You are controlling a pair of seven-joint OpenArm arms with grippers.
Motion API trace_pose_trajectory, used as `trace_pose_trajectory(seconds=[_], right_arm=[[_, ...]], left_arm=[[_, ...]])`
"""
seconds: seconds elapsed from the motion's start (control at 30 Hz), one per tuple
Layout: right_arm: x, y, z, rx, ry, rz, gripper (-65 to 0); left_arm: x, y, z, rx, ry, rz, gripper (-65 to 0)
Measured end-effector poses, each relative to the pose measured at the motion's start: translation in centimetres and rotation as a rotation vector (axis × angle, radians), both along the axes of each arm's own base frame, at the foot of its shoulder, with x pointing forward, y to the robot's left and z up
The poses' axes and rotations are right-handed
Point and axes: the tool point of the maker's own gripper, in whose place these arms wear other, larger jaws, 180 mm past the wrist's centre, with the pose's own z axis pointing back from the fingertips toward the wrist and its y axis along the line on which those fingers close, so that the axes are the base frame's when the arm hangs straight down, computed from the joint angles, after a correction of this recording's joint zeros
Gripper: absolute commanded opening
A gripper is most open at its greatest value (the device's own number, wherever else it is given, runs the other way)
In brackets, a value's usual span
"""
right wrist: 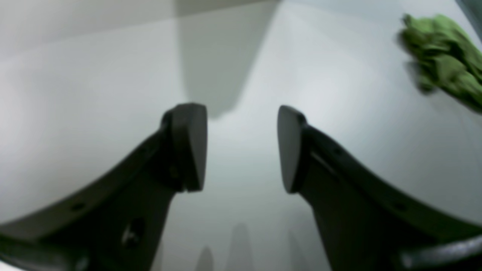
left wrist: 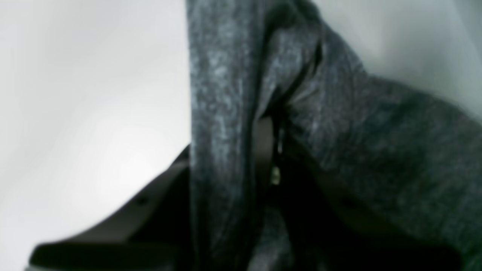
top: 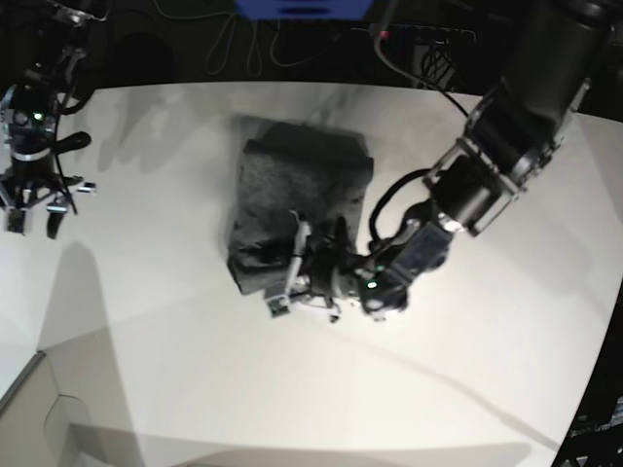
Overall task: Layout the t-shirt on the table in an organized manner, then fold the t-shirt properly
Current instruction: 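Tuck the grasped edge under the shirt stack with the left gripper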
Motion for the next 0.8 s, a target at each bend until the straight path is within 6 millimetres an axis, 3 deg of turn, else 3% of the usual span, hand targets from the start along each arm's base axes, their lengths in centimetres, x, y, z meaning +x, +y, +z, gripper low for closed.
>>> trace_pose_trajectory(seconds=[0.17, 0.27, 0.43, 0.67, 0.8], right_arm=[[-1.5, -1.3, -0.4, -0.008, 0.024, -0.041, -34.4], [-2.0, -1.9, -0.3, -0.009, 0.02, -0.059, -34.4], [-3.0, -2.3, -0.9, -0.01, 0.044, -0.075, -34.4], [-2.8, -2.2, -0.4, -0.015, 0.029, -0.071, -34.4], [-2.5, -1.8, 0.3, -0.022, 0.012, -0.062, -34.4]], left_arm=[[0.1, -3.4, -0.2, 0.096, -0.029, -0.111, -65.0], [-0.1, -4.3, -0.6, 0.135, -0.059, -0.146, -65.0], [0.2, -4.1, -0.8, 0.195, -0.085, -0.163, -65.0], [1.8, -1.8, -0.5, 0.236, -0.06, -0.073, -65.0], [1.8, -2.0, -0.5, 0.236, -0.061, -0.077, -65.0]])
